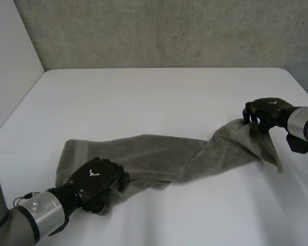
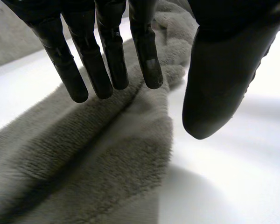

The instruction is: Fold the towel.

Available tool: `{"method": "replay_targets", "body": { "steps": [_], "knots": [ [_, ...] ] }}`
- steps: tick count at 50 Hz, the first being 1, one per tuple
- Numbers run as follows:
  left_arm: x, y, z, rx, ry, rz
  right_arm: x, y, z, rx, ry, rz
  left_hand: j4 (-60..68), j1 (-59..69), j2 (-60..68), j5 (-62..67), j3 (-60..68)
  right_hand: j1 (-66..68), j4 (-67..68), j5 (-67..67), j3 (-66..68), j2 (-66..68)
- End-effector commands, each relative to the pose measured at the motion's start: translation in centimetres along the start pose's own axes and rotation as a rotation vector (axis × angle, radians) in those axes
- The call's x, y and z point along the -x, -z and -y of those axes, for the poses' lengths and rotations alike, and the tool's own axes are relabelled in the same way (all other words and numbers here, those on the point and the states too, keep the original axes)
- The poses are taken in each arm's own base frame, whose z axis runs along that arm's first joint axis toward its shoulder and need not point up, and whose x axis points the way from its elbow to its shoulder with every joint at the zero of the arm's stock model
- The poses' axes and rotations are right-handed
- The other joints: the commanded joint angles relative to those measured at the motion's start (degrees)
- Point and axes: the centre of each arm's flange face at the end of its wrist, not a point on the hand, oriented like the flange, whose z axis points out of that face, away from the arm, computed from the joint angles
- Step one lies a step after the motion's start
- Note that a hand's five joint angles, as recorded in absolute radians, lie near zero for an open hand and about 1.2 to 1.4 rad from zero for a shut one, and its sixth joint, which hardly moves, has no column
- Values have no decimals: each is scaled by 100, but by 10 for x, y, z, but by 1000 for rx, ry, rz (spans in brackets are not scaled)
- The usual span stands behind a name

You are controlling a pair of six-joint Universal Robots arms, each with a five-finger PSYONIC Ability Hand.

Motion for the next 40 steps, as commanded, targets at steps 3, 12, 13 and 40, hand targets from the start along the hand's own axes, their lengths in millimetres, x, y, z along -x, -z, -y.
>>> {"method": "replay_targets", "body": {
  "steps": [3, 12, 13, 40],
  "knots": [
    [-2, -18, -16, 74, 14, -5, 2, -1, -5, 10, -2, 5, -170, -34, -131, -22, -154, -122, -188, -117, -140, -163],
    [6, -28, -19, 73, -11, 76, 4, -1, -9, 15, -4, 8, -355, -219, -316, -207, -339, -122, -188, -117, -140, -163],
    [6, -28, -19, 73, -11, 76, 4, -1, -9, 15, -4, 8, -355, -219, -316, -207, -339, -122, -188, -117, -140, -163],
    [28, -42, -18, 45, -48, 202, 8, -1, -15, 26, -2, 16, -338, -202, -299, -191, -323, -122, -188, -117, -140, -163]
  ]
}}
